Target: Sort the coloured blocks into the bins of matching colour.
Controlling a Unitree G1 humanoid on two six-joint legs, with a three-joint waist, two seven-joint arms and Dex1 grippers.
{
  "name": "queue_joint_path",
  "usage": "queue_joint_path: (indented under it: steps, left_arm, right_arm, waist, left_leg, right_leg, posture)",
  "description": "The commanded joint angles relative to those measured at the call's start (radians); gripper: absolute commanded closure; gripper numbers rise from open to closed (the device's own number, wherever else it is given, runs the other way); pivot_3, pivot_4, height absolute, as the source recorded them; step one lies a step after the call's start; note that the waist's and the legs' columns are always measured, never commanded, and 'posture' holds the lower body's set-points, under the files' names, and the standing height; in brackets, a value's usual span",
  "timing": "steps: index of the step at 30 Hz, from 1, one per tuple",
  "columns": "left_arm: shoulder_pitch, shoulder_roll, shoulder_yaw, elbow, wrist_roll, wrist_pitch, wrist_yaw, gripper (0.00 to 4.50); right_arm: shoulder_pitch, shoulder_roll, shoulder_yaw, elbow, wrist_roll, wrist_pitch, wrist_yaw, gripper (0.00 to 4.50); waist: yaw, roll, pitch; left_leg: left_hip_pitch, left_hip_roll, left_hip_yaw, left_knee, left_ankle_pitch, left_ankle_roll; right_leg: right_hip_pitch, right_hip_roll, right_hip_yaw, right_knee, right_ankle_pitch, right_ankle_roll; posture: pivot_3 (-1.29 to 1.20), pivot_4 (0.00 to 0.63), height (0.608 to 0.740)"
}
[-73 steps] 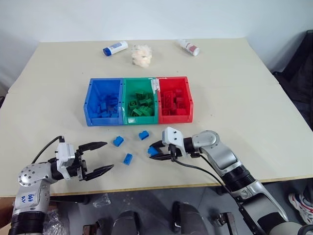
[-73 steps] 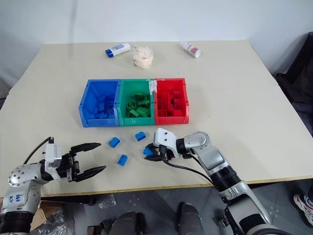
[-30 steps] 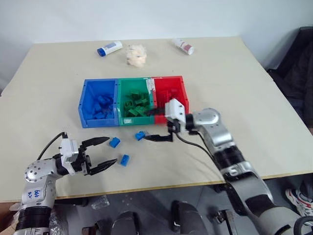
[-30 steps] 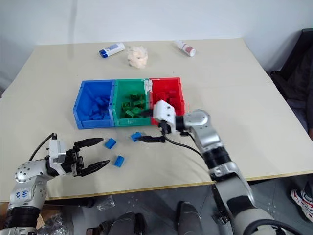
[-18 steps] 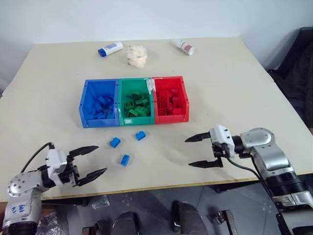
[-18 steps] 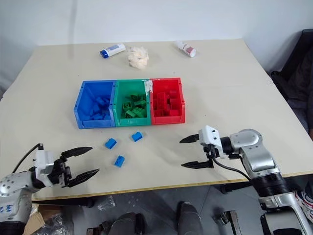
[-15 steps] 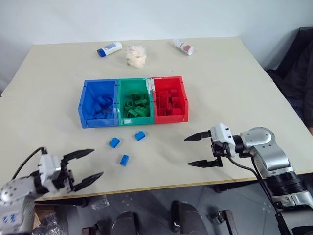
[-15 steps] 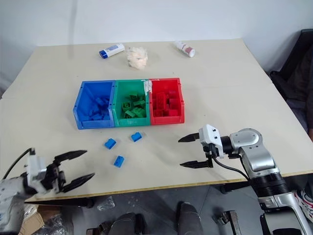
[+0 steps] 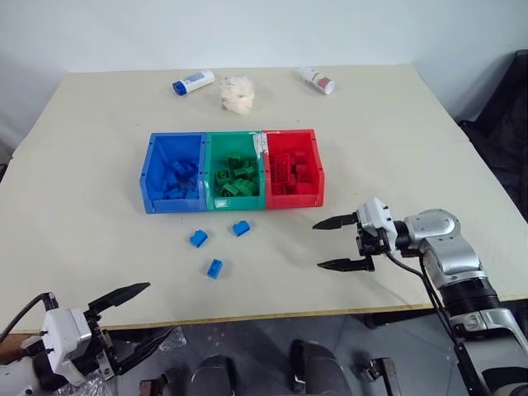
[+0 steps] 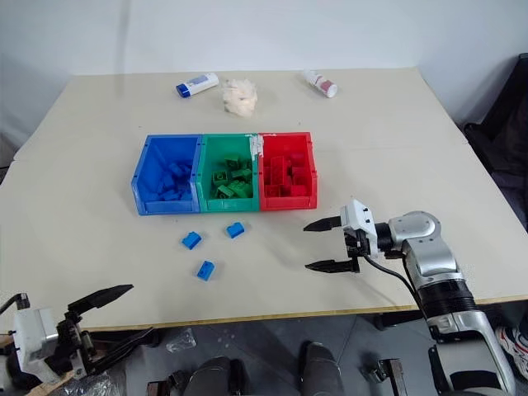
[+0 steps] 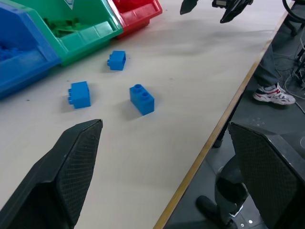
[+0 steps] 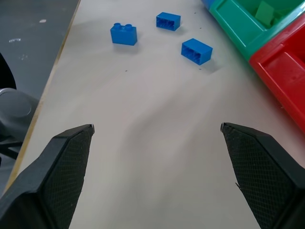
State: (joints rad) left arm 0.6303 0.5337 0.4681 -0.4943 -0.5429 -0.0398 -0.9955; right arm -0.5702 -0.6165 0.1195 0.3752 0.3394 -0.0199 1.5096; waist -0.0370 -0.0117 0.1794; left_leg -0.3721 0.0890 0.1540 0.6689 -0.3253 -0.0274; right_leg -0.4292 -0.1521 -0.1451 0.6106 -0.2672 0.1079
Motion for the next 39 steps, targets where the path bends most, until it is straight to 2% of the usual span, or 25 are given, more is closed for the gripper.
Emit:
queue_joint_path:
  steps: [1,5,10,16,19,25,32,39]
  left_arm:
    - [-0.043,-0.005,-0.102,-0.079,0.073,0.052,0.087,0.0]
    - [-0.205,-0.022,-0.241,-0.095,0.15,0.138,0.209,0.0]
    - [-0.355,-0.066,-0.345,-0.036,0.242,0.213,0.347,0.0]
    - [-0.43,-0.049,-0.431,0.023,0.289,0.273,0.353,0.0]
    - [-0.444,-0.017,-0.443,0.048,0.293,0.255,0.317,0.56]
    - [-0.459,0.023,-0.447,0.089,0.325,0.223,0.307,2.42]
    - [-0.501,0.022,-0.431,0.09,0.28,0.197,0.285,4.49]
    - [-0.598,0.024,-0.363,0.052,0.219,0.258,0.318,4.49]
  right_arm:
    - [-0.021,0.007,-0.019,0.018,0.007,-0.037,0.024,0.04]
    - [-0.012,0.011,-0.024,0.021,0.004,-0.045,0.006,0.04]
    - [0.017,0.016,-0.032,-0.005,0.0,-0.042,-0.031,0.04]
    - [0.066,0.021,-0.041,-0.063,0.005,-0.036,-0.076,0.04]
    - [0.087,0.021,-0.045,-0.098,0.006,-0.025,-0.107,0.0]
    - [0.122,0.013,-0.049,-0.171,0.017,0.0,-0.149,0.0]
    - [0.146,0.007,-0.062,-0.214,0.022,0.017,-0.178,0.0]
    - [0.156,0.011,-0.081,-0.212,0.02,0.008,-0.19,0.0]
  waist:
    - [0.002,0.0,0.0]
    - [0.012,0.001,0.0]
    - [0.008,0.003,-0.001]
    - [0.009,0.002,-0.001]
    - [0.009,0.002,-0.001]
    - [0.01,0.003,-0.001]
    - [0.011,0.003,-0.001]
    - [0.011,0.003,-0.001]
  left_leg:
    - [0.0,0.0,0.0,0.0,0.0,0.0]
    - [0.0,0.0,0.0,0.002,0.0,0.0]
    - [0.0,0.001,0.0,0.004,0.0,0.0]
    - [0.0,0.001,0.001,0.005,-0.001,0.0]
    - [0.0,0.002,0.0,0.006,-0.001,0.0]
    - [0.0,0.002,0.0,0.008,-0.002,0.0]
    - [0.0,0.002,0.0,0.009,-0.002,0.0]
    - [0.0,0.002,0.0,0.01,-0.002,0.0]
  right_leg:
    - [0.0,0.0,0.0,0.0,0.0,0.0]
    - [0.001,0.0,0.0,0.001,0.0,0.0]
    - [0.001,0.001,0.0,0.004,0.001,0.0]
    - [0.0,0.001,0.001,0.007,0.001,0.0]
    - [0.0,0.001,0.001,0.006,0.001,0.0]
    - [0.001,0.001,0.001,0.006,0.001,-0.001]
    - [0.0,0.001,0.001,0.006,0.001,-0.001]
    - [0.0,0.002,0.001,0.007,0.001,0.0]
  posture:
    - [0.0,0.15,0.74]
    - [0.0,0.15,0.74]
    - [0.0,0.15,0.74]
    - [0.0,0.15,0.74]
    - [0.0,0.15,0.74]
    - [0.0,0.15,0.74]
    - [0.0,0.15,0.74]
    - [0.0,0.15,0.74]
